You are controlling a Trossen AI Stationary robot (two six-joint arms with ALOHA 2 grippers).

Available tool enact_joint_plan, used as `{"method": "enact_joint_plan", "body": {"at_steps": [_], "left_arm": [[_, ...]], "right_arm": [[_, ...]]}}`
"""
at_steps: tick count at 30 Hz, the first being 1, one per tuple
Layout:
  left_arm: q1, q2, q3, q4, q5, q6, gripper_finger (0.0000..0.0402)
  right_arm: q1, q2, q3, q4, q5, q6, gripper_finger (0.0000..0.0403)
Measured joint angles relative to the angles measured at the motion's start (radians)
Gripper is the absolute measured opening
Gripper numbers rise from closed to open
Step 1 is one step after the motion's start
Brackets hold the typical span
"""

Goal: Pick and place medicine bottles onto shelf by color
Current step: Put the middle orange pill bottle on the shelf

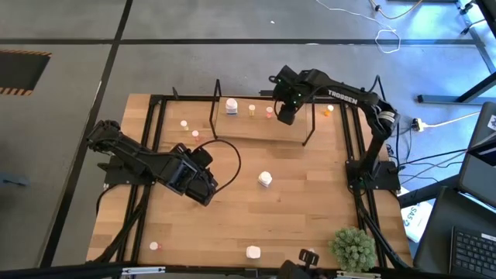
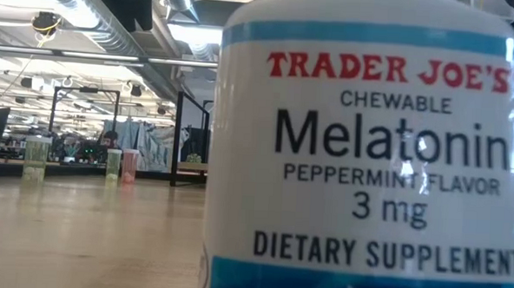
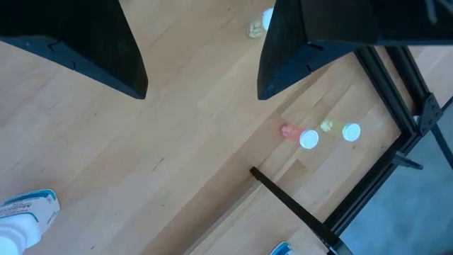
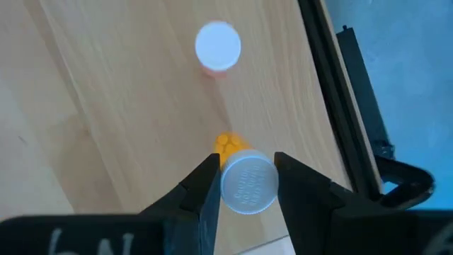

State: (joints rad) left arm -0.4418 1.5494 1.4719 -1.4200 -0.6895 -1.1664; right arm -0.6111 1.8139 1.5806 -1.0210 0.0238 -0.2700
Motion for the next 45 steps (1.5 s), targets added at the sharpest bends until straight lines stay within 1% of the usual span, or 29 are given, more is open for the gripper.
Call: {"method": "enact_joint_plan", "body": {"at_steps": [12, 18, 24, 31, 34, 40, 45], "left_arm": [[0.0, 0.0, 0.0, 0.0, 0.0, 0.0, 0.0263], [0.0, 0.0, 0.0, 0.0, 0.0, 0.0, 0.0263], [0.0, 0.0, 0.0, 0.0, 0.0, 0.0, 0.0263], [0.0, 0.0, 0.0, 0.0, 0.0, 0.0, 0.0263], [0.0, 0.0, 0.0, 0.0, 0.0, 0.0, 0.0263], [0.0, 0.0, 0.0, 0.0, 0.0, 0.0, 0.0263], [0.0, 0.0, 0.0, 0.0, 0.003, 0.0, 0.0263]], "right_arm": [[-0.018, 0.064, 0.0, 0.014, 0.006, -0.005, 0.0126], [-0.023, 0.072, 0.0, 0.024, 0.046, 0.003, 0.0126], [-0.041, 0.072, -0.001, 0.0, 0.104, 0.06, 0.0126], [-0.057, 0.072, -0.002, -0.046, 0.106, 0.131, 0.0126], [-0.058, 0.072, -0.002, -0.049, 0.106, 0.134, 0.0126], [-0.06, 0.073, -0.002, -0.047, 0.074, 0.188, 0.0126], [-0.06, 0.073, -0.002, -0.045, 0.071, 0.182, 0.0126]]}}
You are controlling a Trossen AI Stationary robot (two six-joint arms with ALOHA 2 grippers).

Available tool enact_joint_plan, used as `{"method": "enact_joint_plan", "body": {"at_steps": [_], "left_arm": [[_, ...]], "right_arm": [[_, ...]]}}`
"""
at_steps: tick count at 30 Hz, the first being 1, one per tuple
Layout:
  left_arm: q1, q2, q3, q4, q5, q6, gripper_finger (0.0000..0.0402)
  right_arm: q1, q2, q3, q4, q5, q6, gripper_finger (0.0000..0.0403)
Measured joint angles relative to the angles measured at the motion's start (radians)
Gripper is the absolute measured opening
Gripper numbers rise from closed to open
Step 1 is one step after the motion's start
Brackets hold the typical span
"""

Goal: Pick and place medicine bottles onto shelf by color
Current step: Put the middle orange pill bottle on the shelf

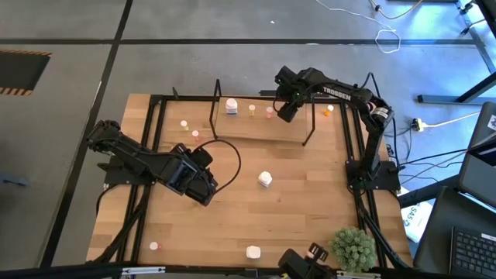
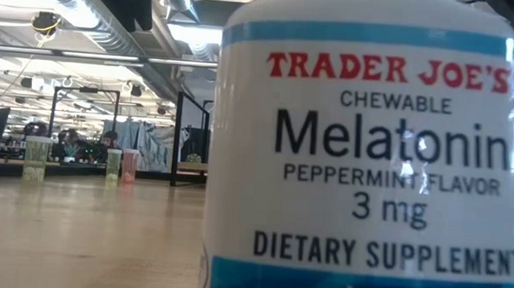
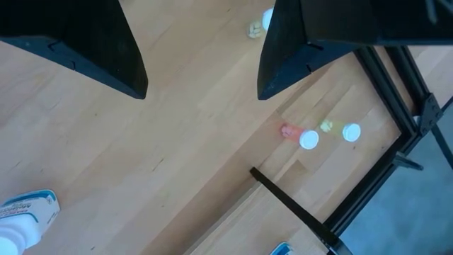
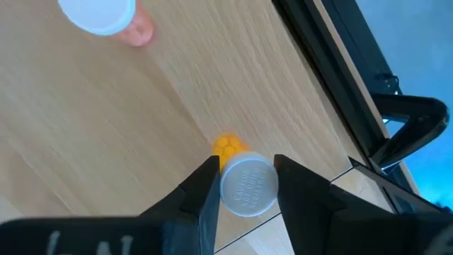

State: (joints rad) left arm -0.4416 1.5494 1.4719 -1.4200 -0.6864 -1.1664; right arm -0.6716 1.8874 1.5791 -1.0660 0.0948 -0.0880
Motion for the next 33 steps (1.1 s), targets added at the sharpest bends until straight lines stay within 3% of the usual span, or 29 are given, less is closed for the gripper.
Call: {"method": "enact_joint_plan", "body": {"at_steps": [11, 33], "left_arm": [[0.0, 0.0, 0.0, 0.0, 0.018, 0.0, 0.0263], [0.0, 0.0, 0.0, 0.0, 0.019, -0.005, 0.0263]], "right_arm": [[0.0, 0.0, 0.0, -0.002, -0.064, -0.178, 0.0126], [-0.033, 0.0, 0.0, 0.005, -0.07, -0.251, 0.0126]]}}
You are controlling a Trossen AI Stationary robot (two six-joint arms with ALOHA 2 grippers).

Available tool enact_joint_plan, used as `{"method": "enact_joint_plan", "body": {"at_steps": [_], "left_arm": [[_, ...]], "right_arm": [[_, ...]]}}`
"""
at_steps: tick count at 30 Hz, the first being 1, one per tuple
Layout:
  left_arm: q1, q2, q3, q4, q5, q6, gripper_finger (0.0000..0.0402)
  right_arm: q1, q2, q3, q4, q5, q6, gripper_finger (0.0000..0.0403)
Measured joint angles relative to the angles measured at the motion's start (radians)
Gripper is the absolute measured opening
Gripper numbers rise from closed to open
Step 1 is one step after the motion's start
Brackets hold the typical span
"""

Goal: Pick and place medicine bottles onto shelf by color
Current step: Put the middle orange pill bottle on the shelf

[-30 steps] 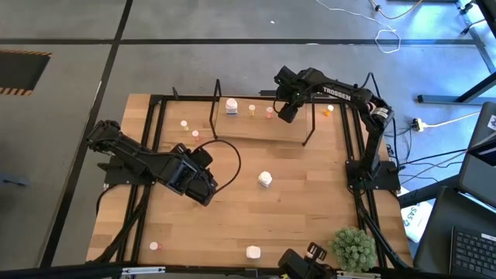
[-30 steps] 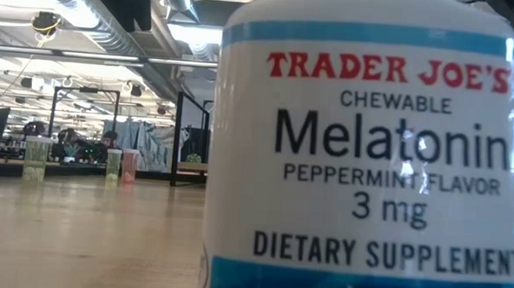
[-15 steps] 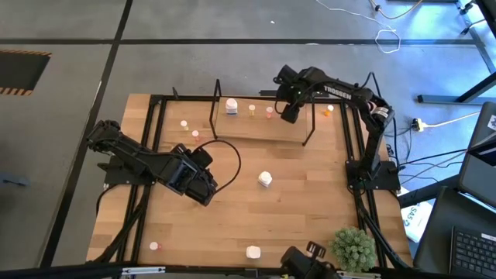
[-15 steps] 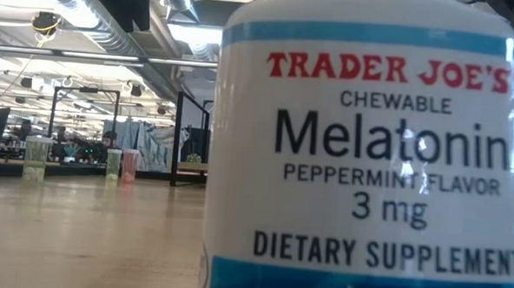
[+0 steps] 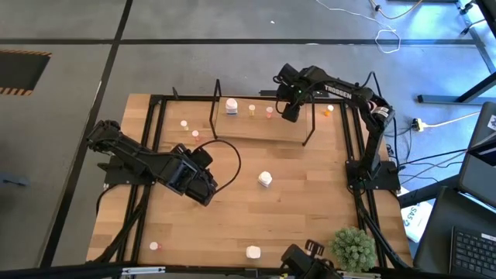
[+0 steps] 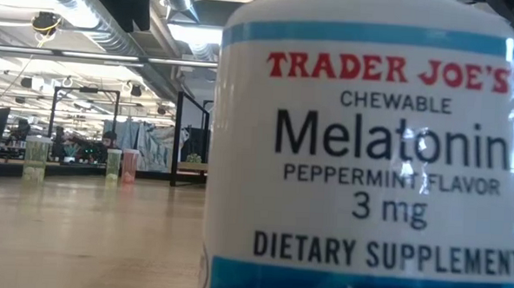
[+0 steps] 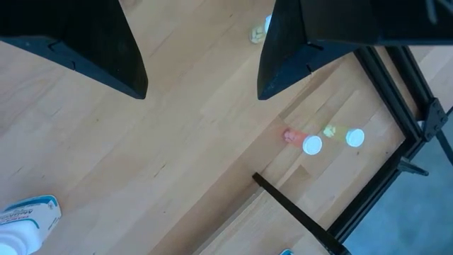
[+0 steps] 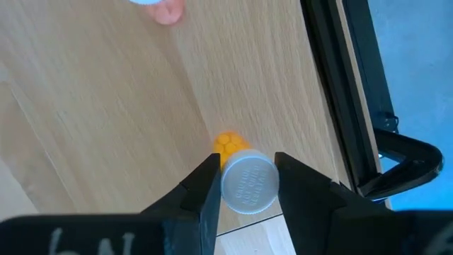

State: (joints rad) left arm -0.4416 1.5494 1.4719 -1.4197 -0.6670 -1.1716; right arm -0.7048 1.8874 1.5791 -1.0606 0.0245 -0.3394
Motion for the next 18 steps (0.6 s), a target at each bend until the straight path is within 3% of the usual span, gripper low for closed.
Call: {"method": "enact_joint_plan", "body": {"at_steps": [18], "left_arm": [[0.0, 0.0, 0.0, 0.0, 0.0, 0.0, 0.0263]], "right_arm": [[0.0, 0.0, 0.0, 0.016, -0.019, 0.005, 0.0126]]}}
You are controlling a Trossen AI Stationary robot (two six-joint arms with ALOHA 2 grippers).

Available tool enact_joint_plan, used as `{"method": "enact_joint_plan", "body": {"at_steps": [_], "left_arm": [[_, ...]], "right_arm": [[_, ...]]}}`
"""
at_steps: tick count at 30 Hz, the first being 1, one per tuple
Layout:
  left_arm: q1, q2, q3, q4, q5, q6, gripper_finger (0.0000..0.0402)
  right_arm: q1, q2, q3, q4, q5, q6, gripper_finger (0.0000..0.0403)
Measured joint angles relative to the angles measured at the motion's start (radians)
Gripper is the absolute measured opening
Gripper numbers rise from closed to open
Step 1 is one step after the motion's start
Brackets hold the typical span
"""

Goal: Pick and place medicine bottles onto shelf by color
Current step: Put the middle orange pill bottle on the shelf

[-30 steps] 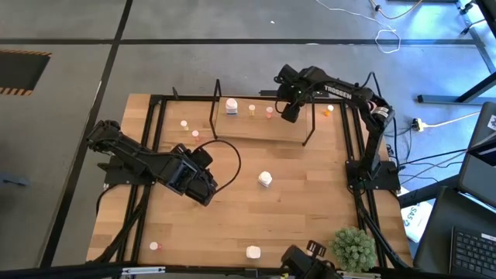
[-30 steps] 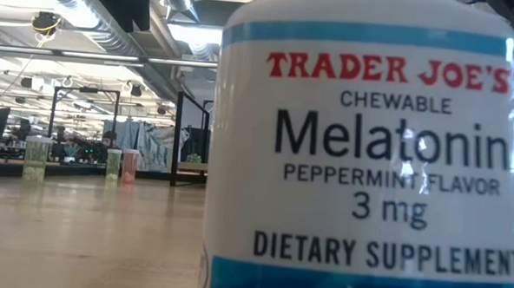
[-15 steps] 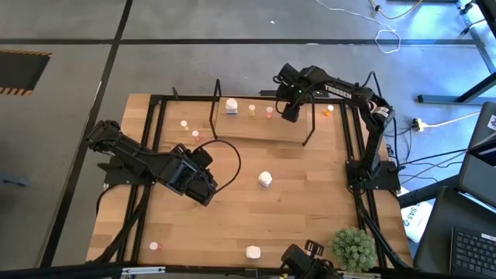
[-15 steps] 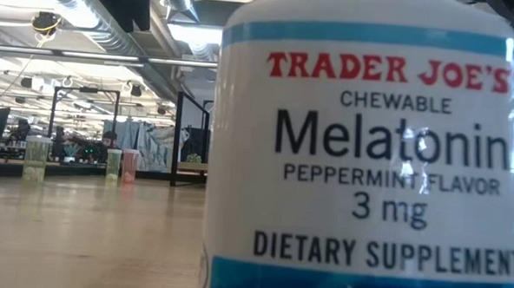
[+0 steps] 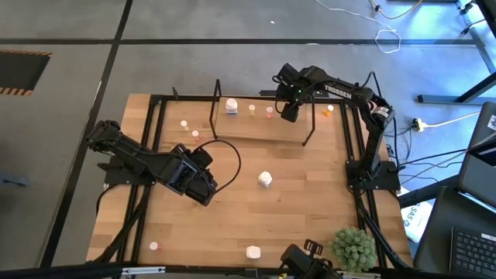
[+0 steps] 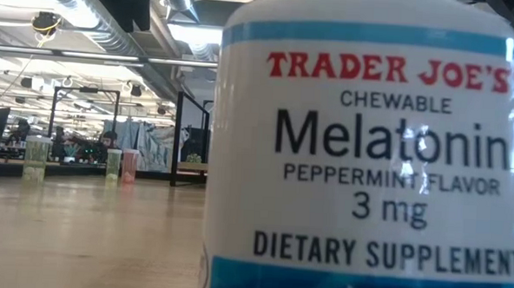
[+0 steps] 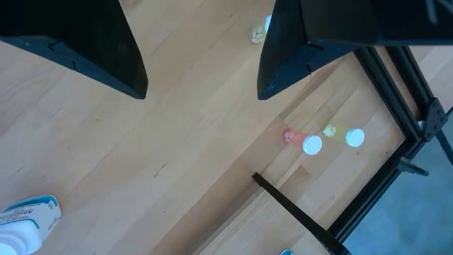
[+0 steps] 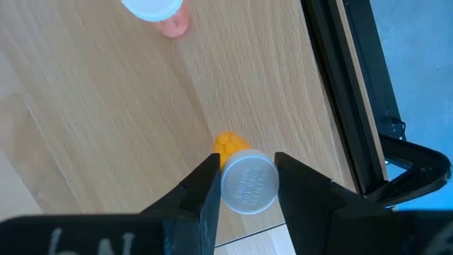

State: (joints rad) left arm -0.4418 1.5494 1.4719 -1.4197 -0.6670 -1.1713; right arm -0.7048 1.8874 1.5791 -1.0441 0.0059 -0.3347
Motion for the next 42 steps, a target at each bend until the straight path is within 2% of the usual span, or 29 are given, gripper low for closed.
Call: {"method": "enact_joint_plan", "body": {"at_steps": [11, 15, 19, 42], "left_arm": [[0.0, 0.0, 0.0, 0.0, 0.0, 0.0, 0.0263], [0.0, 0.0, 0.0, 0.0, 0.0, 0.0, 0.0263], [0.0, 0.0, 0.0, 0.0, 0.0, 0.001, 0.0263], [0.001, 0.0, 0.0, 0.0, 0.007, 0.001, 0.0263]], "right_arm": [[-0.003, 0.0, 0.0, 0.003, -0.056, -0.028, 0.0126], [-0.004, 0.0, -0.015, 0.025, -0.031, -0.052, 0.0126], [-0.004, -0.004, -0.069, 0.059, 0.04, -0.057, 0.0126], [-0.004, -0.002, -0.098, 0.112, 0.004, -0.058, 0.0126]]}}
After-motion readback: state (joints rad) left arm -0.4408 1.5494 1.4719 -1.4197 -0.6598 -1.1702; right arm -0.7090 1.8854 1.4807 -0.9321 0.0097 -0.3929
